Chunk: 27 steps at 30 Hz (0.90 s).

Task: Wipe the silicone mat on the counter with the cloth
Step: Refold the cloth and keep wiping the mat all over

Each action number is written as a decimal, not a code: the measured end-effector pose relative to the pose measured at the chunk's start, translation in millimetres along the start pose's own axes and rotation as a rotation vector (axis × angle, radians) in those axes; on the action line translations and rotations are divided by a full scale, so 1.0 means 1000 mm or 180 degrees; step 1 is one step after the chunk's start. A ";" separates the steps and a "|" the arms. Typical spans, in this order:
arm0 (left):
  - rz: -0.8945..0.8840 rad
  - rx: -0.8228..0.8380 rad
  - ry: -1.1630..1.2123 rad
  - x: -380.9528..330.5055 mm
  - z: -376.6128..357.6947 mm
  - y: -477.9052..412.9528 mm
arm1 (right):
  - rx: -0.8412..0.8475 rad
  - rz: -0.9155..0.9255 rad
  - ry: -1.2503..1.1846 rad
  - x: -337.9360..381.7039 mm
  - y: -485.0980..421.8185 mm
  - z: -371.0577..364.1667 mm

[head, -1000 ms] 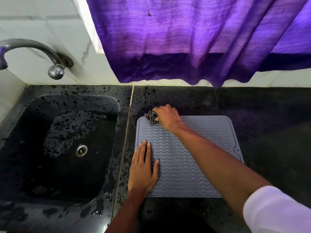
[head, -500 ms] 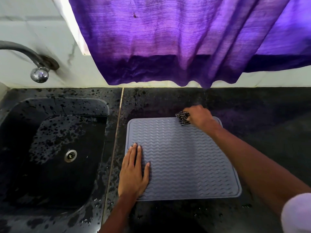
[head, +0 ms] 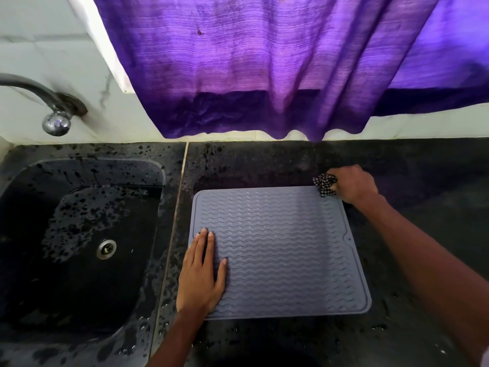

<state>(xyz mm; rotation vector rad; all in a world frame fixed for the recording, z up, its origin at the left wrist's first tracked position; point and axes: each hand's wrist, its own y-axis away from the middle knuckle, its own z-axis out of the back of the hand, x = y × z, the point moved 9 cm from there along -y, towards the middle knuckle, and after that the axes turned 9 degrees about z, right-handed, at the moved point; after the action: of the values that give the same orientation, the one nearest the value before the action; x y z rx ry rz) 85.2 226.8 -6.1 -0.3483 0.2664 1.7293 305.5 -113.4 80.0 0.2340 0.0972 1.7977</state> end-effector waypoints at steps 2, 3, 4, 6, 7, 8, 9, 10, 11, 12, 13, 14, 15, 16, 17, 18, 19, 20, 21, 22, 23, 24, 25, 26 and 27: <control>-0.0002 -0.0003 -0.0014 0.000 0.000 0.000 | -0.0119 -0.0019 -0.0113 0.003 0.003 0.004; 0.0001 0.0002 -0.0026 0.000 0.000 0.000 | -0.0116 -0.0060 -0.0138 0.002 0.006 0.003; 0.0005 0.0005 -0.0037 0.000 -0.001 0.000 | -0.0082 -0.0123 -0.0156 -0.001 0.010 0.000; 0.0008 0.0009 -0.0047 0.001 -0.001 0.001 | 0.0011 -0.0297 -0.0265 -0.009 0.019 -0.011; 0.0007 0.0003 -0.0045 0.001 -0.001 0.001 | 0.0042 -0.0391 -0.0349 -0.014 0.024 -0.016; 0.0005 -0.0005 -0.0039 0.000 -0.001 0.001 | 0.0065 -0.0482 -0.0423 -0.018 0.029 -0.020; 0.0004 -0.0015 -0.0033 0.000 0.000 0.001 | 0.0075 -0.0557 -0.0486 -0.022 0.034 -0.023; 0.0004 -0.0023 -0.0033 -0.001 0.000 0.001 | 0.0097 -0.0624 -0.0527 -0.024 0.039 -0.026; 0.0003 -0.0032 -0.0035 -0.001 0.001 0.001 | 0.0129 -0.0678 -0.0561 -0.027 0.043 -0.029; -0.0003 -0.0041 -0.0034 -0.001 0.001 0.001 | 0.0185 -0.0727 -0.0583 -0.027 0.047 -0.032; -0.0009 -0.0049 -0.0032 -0.001 0.002 0.001 | 0.0253 -0.0761 -0.0597 -0.027 0.052 -0.034; -0.0015 -0.0056 -0.0033 -0.002 0.002 0.001 | 0.0314 -0.0781 -0.0595 -0.026 0.057 -0.036; -0.0023 -0.0060 -0.0030 -0.002 0.002 0.001 | 0.0355 -0.0790 -0.0594 -0.024 0.062 -0.039; -0.0032 -0.0064 -0.0027 -0.002 0.002 0.001 | 0.0365 -0.0797 -0.0599 -0.023 0.068 -0.040; -0.0040 -0.0068 -0.0027 -0.002 0.002 0.001 | 0.0343 -0.0804 -0.0610 -0.022 0.074 -0.042; -0.0042 -0.0068 -0.0032 -0.002 0.002 0.001 | 0.0307 -0.0810 -0.0615 -0.020 0.080 -0.042; -0.0037 -0.0067 -0.0034 -0.002 0.002 0.001 | 0.0270 -0.0806 -0.0610 -0.018 0.086 -0.043; -0.0029 -0.0069 -0.0033 -0.002 0.002 0.001 | 0.0249 -0.0802 -0.0605 -0.016 0.092 -0.044; -0.0021 -0.0070 -0.0027 -0.001 0.002 0.001 | 0.0248 -0.0801 -0.0612 -0.014 0.098 -0.047; -0.0015 -0.0071 -0.0024 -0.001 0.002 0.001 | 0.0275 -0.0804 -0.0633 -0.012 0.104 -0.049; -0.0016 -0.0072 -0.0026 -0.001 0.002 0.001 | 0.0328 -0.0809 -0.0662 -0.011 0.110 -0.053; -0.0023 -0.0073 -0.0029 -0.001 0.002 0.001 | 0.0415 -0.0805 -0.0683 -0.010 0.115 -0.056; -0.0031 -0.0076 -0.0027 -0.001 0.002 0.001 | 0.0527 -0.0782 -0.0709 -0.009 0.118 -0.059; -0.0031 -0.0079 -0.0022 -0.002 0.002 0.001 | 0.0643 -0.0730 -0.0761 -0.008 0.120 -0.061; -0.0025 -0.0078 -0.0015 -0.002 0.002 0.002 | 0.0698 -0.0667 -0.0872 -0.005 0.121 -0.061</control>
<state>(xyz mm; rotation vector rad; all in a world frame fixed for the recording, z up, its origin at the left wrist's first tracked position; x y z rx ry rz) 83.8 225.9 -3.2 -0.3627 0.2403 1.7266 179.1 -143.4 43.4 0.6024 0.1195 1.5313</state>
